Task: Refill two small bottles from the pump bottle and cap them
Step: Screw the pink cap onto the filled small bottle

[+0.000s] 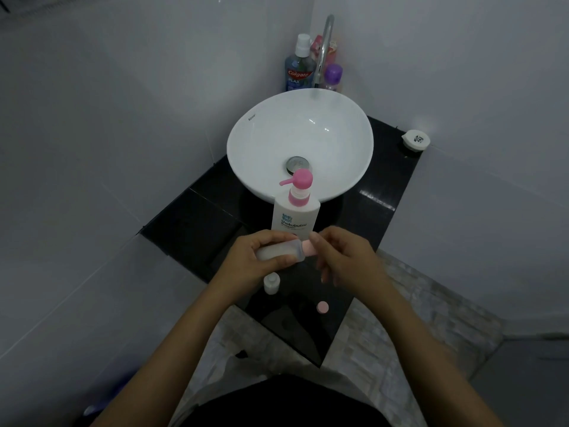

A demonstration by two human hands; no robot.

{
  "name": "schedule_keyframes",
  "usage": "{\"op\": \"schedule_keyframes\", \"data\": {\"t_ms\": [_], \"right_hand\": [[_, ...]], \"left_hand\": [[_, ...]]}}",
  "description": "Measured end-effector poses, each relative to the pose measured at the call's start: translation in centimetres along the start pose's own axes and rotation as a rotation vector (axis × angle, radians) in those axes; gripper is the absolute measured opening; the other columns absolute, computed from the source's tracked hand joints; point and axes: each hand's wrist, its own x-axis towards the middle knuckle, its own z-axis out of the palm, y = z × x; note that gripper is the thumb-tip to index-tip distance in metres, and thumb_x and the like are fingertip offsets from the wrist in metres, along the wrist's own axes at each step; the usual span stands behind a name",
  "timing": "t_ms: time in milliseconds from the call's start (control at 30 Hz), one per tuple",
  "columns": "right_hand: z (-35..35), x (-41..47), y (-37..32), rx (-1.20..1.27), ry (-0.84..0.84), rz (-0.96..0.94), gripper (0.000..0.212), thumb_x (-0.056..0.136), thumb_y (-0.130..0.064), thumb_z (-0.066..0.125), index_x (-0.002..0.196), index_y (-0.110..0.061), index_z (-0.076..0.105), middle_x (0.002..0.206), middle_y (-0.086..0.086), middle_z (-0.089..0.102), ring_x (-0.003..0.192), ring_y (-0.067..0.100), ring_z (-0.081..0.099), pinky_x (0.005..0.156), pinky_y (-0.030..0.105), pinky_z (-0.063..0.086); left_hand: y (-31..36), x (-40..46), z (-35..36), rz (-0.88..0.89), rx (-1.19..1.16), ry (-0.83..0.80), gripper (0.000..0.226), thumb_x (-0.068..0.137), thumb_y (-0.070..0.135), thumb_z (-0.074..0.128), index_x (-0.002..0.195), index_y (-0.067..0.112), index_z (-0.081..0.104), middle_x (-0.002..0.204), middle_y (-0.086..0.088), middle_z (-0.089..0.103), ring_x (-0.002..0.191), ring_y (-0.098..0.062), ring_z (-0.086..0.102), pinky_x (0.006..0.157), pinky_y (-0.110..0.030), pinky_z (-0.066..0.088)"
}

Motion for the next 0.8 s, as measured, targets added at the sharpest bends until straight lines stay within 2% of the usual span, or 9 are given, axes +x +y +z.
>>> {"op": "schedule_keyframes", "data": {"t_ms": [100, 267, 367, 433, 533, 633, 800], "right_hand": [[-0.6, -0.2, -0.1, 0.046, -0.078, -0.070, 0.014, 0.089, -0.028, 0.063, 0.102, -0.025, 0.060, 0.077, 0.002, 0.067, 0.059, 0.012, 0.066, 0.048, 0.017, 0.048], [-0.3, -0.3, -0.1, -0.018, -0.042, -0.033, 0.010, 0.087, -0.032, 0.064, 0.089, -0.022, 0.063, 0.062, 0.000, 0.066, 0.044, 0.006, 0.059, 0.041, 0.012, 0.044], [-0.5, -0.4, -0.1, 0.002, -0.062, -0.062, 0.008, 0.087, -0.025, 0.066, 0.093, -0.021, 0.063, 0.074, 0.001, 0.068, 0.055, 0.008, 0.064, 0.047, 0.015, 0.050], [-0.4, -0.5, -0.2, 0.020, -0.070, -0.073, 0.008, 0.087, -0.021, 0.065, 0.095, -0.021, 0.064, 0.075, 0.001, 0.069, 0.056, 0.007, 0.064, 0.047, 0.017, 0.051], [0.4, -0.7, 0.0, 0.048, -0.010, -0.046, 0.003, 0.089, -0.020, 0.062, 0.090, -0.018, 0.064, 0.059, -0.007, 0.064, 0.044, 0.001, 0.055, 0.041, 0.014, 0.045], [1.3, -0.9, 0.4, 0.091, 0.071, 0.000, 0.005, 0.090, -0.021, 0.060, 0.089, -0.016, 0.063, 0.059, -0.007, 0.063, 0.041, 0.001, 0.053, 0.038, 0.013, 0.042], [2.2, -1.4, 0.9, 0.206, 0.156, 0.049, 0.009, 0.092, -0.021, 0.059, 0.090, -0.018, 0.067, 0.060, 0.001, 0.063, 0.046, 0.007, 0.054, 0.040, 0.017, 0.043]], "left_hand": [[0.0, 0.0, -0.1, -0.008, -0.006, 0.005, 0.030, 0.078, 0.010, 0.071, 0.108, 0.016, 0.069, 0.107, 0.005, 0.070, 0.102, -0.004, 0.064, 0.085, -0.016, 0.051], [-0.3, 0.1, -0.2, -0.023, 0.027, -0.017, 0.032, 0.080, 0.012, 0.070, 0.111, 0.013, 0.068, 0.111, 0.001, 0.070, 0.107, -0.009, 0.062, 0.086, -0.019, 0.051], [-0.3, -0.1, -0.1, -0.031, -0.001, -0.030, 0.032, 0.080, 0.011, 0.070, 0.112, 0.011, 0.068, 0.110, 0.000, 0.070, 0.105, -0.008, 0.063, 0.085, -0.019, 0.051], [-0.2, -0.1, -0.1, -0.031, -0.014, -0.010, 0.032, 0.079, 0.011, 0.071, 0.111, 0.012, 0.069, 0.109, 0.000, 0.069, 0.104, -0.007, 0.063, 0.085, -0.019, 0.050], [-0.2, -0.1, 0.1, -0.001, 0.008, 0.021, 0.031, 0.079, 0.009, 0.071, 0.110, 0.010, 0.070, 0.109, -0.002, 0.067, 0.102, -0.006, 0.061, 0.084, -0.017, 0.049], [-0.5, -0.2, 0.2, 0.044, 0.046, 0.049, 0.031, 0.077, 0.009, 0.073, 0.108, 0.009, 0.070, 0.106, -0.002, 0.066, 0.097, 0.001, 0.061, 0.080, -0.009, 0.046], [-1.0, -0.2, 0.8, 0.120, 0.112, 0.099, 0.033, 0.073, 0.010, 0.078, 0.106, 0.011, 0.071, 0.101, 0.008, 0.063, 0.096, 0.008, 0.058, 0.079, -0.005, 0.044]]}}
